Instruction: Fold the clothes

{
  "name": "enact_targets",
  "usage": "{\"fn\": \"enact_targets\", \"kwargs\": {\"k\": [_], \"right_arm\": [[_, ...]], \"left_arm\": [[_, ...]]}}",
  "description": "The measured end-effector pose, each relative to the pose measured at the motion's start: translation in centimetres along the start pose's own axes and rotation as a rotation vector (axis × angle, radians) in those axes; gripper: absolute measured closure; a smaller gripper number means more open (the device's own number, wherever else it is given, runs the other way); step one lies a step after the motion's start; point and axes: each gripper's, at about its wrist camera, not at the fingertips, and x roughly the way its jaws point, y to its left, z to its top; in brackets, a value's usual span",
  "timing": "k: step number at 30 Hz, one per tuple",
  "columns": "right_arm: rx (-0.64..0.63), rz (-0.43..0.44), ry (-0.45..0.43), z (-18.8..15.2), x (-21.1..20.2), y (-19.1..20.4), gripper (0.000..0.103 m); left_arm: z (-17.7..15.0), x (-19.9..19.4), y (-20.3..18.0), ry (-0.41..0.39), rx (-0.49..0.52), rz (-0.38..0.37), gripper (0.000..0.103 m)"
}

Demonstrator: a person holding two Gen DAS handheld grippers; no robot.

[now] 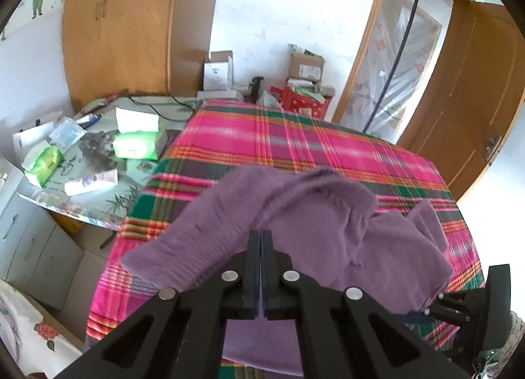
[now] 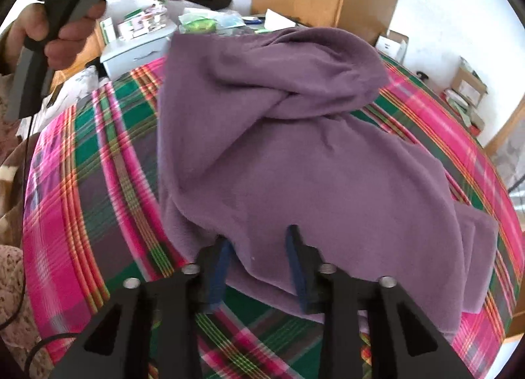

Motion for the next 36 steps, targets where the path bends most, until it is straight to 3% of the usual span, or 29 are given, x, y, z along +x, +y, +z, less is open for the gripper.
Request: {"fn": "enact_targets", "kwargs": {"k": [3, 9, 14, 17, 21, 28, 32, 36], "right_arm": [[0.034, 0.006, 0.006, -0.3, -0.1, -0.7, 0.081], [-0.048, -0.015, 0.005, -0.6, -0.2, 0.1, 0.081], [-0.105, -0.028, 0.002, -0.5, 0.1, 0.5, 0.081], [-0.11, -0.032, 0.005, -0.4, 0.1, 0.4, 0.084], [-0.073, -0.042, -0.011, -0.3, 0.0, -0.1, 0.094], [-0.011, -0.115, -0.104, -0.4, -1.6, -0.2, 0.1], [0.025, -0.162, -0.174, -0.3, -3.3, -0.6, 0.1], [0.039, -0.216, -0.239, -0.1, -4.8, -0.6, 0.1]], "left_arm": [[0.2, 0.0, -0.4, 0.006, 0.014, -0.008, 0.102], [-1.6, 0.6, -1.0, 0.087, 0.078, -0.011, 0.1], [-3.9, 1.1, -0.8, 0.151, 0.133, 0.059, 0.081], [-4.8, 1.6, -0.9, 0.182, 0.165, 0.101, 0.079], [-6.3, 2.0, -2.2, 0.207, 0.258, 0.099, 0.077], [-7.1, 4.1, -3.0, 0.268, 0.288, 0.185, 0.077], [-7.0, 4.9, -3.9, 0.284, 0.318, 0.203, 0.077], [-6.4, 5.8, -3.9, 0.333, 0.273, 0.194, 0.077]]}}
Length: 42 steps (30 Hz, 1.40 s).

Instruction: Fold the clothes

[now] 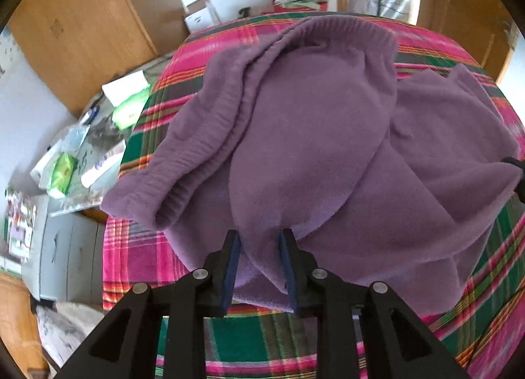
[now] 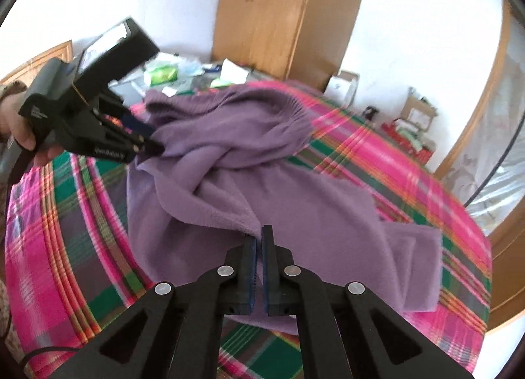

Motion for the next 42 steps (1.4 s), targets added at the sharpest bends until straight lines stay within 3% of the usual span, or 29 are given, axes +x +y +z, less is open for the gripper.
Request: {"fn": "enact_targets", "kwargs": {"k": [3, 6, 8, 18, 30, 42], "right_arm": [[0.015, -0.05, -0.051, 0.5, -0.8, -0.6, 0.1], [0.034, -0.091, -0.083, 0.6, -1.6, -1.2, 0.1], [0.04, -0.108, -0.097, 0.6, -2.1, -1.5, 0.1], [0.056, -0.202, -0.2, 1.9, -5.2, -3.3, 0.1], [0.096, -0.276, -0.157, 3.6, -2.7, -7.3, 0.1], [0.167, -0.312, -0.083, 6.3, 3.3, -12.5, 0.1]], "left_arm": [[0.7, 0.4, 0.7, 0.035, -0.064, -0.087, 0.077], [1.3, 0.6, 1.7, 0.051, -0.141, -0.168, 0.088], [1.7, -0.1, 2.0, 0.021, -0.165, -0.192, 0.096], [4.1, -4.0, 4.1, -0.135, -0.306, -0.304, 0.098], [8.6, -1.9, 3.7, -0.163, -0.34, -0.319, 0.097], [12.9, 1.4, 3.6, -0.168, -0.33, -0.25, 0.1]]}}
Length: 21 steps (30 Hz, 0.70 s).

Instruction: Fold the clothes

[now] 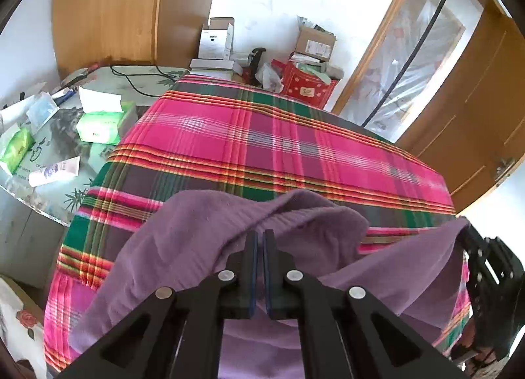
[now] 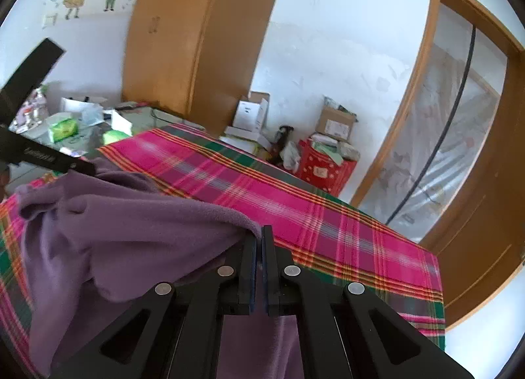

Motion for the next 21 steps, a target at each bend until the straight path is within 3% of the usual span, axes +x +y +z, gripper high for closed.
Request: {"fn": "enact_targets", "kwargs": {"k": [8, 17, 21], "right_arm": [[0.023, -0.061, 0.11, 1.2, 6.5, -1.6, 0.1], [0.017, -0.147, 0.217, 0.6, 10.7, -2.1, 0.1], [0.02, -0.114, 0.246, 0.2, 11.2, -1.8, 0.1]], "left_arm": [[0.0, 0.9, 1.6, 0.012, -0.001, 0.002, 0.099], [-1.8, -1.5, 3.6, -0.011, 0.041, 0.024, 0.099], [-2.8, -2.7, 5.0, -0.01, 0.02, 0.027, 0.096]]}}
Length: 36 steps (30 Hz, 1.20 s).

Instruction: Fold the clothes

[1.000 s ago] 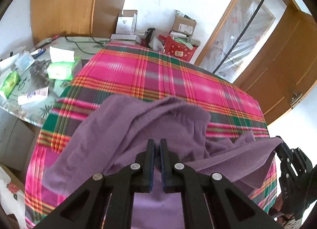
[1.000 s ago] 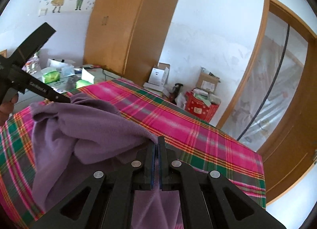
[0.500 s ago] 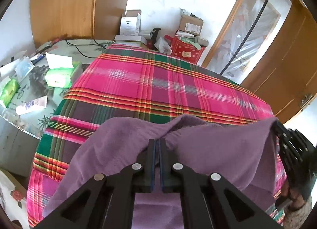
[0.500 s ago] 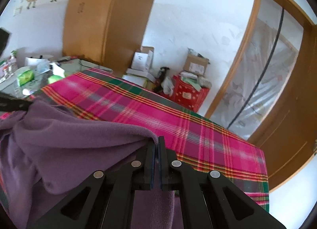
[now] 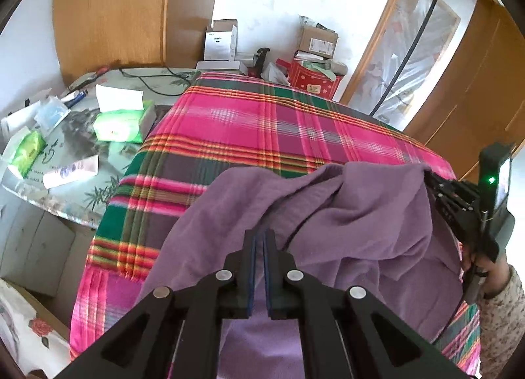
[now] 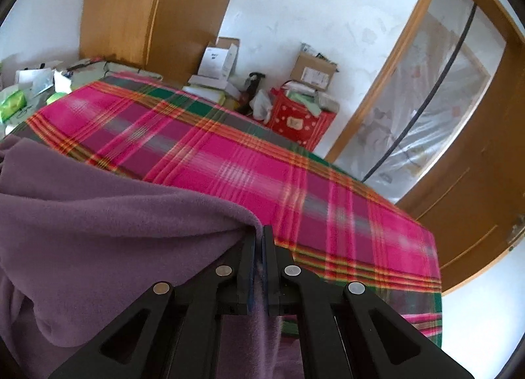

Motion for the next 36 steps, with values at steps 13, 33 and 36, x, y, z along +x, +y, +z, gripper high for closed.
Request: {"fn": "enact_targets", "kwargs": {"k": [13, 33, 36], "right_arm": [[0.151, 0.195, -0.09, -4.3, -11.7, -4.1, 0.078], [0.141, -0.057, -0.042, -19.9, -34.6, -14.5, 0.067], [0.234, 0.024, -0.024, -23.1, -33.7, -14.0, 0.066]], "left_arm": [[-5.9, -5.0, 5.4, 0.017, -0.08, 0.052, 0.083], [-14.6, -10.2, 5.1, 0.059, -0.073, -0.062, 0.081], [-15.0, -9.5, 4.4, 0.073, -0.078, -0.092, 0.081]]}}
